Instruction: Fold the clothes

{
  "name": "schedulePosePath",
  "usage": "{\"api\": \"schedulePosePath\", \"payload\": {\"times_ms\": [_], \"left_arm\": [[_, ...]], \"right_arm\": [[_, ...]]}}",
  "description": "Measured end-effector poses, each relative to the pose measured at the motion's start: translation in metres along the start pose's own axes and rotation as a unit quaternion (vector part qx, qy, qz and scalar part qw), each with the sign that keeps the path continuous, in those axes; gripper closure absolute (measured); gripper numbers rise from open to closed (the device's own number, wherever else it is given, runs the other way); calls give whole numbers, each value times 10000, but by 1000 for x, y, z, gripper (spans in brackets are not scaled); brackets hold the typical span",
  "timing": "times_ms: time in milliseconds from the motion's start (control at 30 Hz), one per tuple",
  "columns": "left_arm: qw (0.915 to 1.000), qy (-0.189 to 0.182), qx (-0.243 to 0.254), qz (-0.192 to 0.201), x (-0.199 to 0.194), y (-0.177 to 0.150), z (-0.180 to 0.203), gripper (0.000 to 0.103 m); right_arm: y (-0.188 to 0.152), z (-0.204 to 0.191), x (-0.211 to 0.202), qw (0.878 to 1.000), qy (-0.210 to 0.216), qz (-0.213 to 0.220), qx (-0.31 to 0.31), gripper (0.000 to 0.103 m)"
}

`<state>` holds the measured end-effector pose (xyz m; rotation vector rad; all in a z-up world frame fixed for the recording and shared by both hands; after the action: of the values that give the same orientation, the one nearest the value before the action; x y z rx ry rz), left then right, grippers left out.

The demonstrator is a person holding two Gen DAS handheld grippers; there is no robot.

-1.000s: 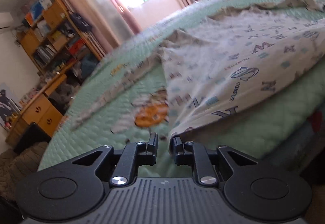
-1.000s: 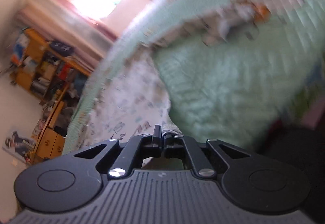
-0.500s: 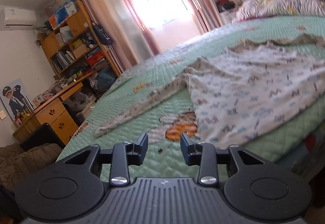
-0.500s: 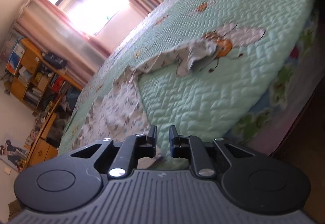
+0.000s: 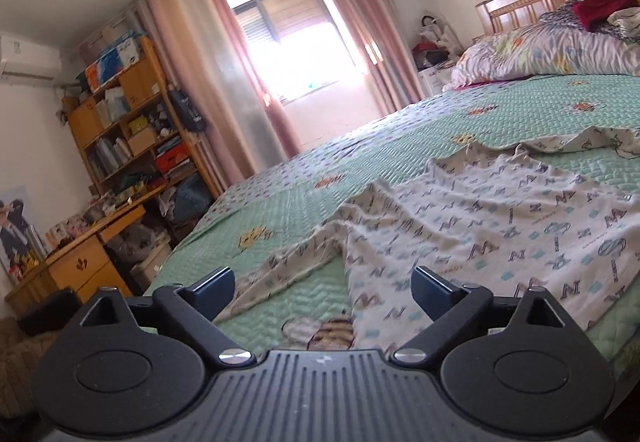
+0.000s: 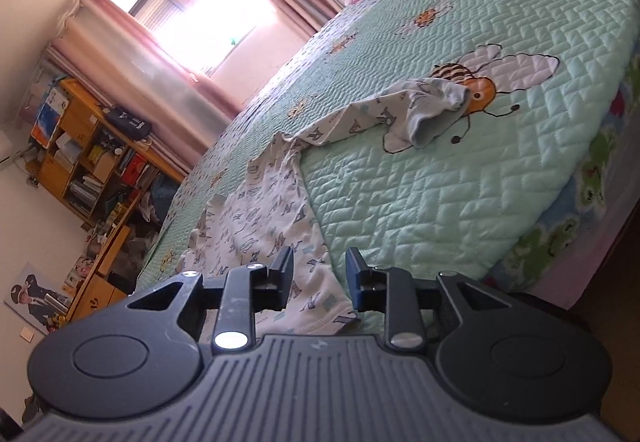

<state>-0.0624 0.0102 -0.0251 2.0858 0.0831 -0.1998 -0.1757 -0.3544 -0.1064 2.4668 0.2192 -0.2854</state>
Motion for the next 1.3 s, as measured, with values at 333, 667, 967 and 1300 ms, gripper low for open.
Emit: {"api": "schedulePosePath", "payload": {"times_ms": [333,667,967,1300], "left_arm": [[9985,-386,-349,-143,80,33,41,1],[9943,-641,-227,-823,133,-25,82,1],[9966,-402,-226,-680,131,-42,87,1],[9980,-328,-71,-538,126,-43,92,1]], "right_arm": [[35,-15,28,9988,205,75,-438,45],[107,-23,119,9934,354,-225,-1071,35],[99,-31,253,9319,-681,-887,-3451,35],[156,28,357,8771,-1995,-1178,-4207,45]]}}
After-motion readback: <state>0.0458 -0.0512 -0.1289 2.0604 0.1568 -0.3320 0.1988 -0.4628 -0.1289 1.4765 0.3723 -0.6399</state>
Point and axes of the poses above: each gripper's, at about its wrist camera, not at the fingertips, and x roughly the way its jaws point, z to its right, y to its top, the point moved 7 cm from there along x, roughly the way its jaws point, and after that the axes turned 12 degrees about y, right-handed, at the moved point
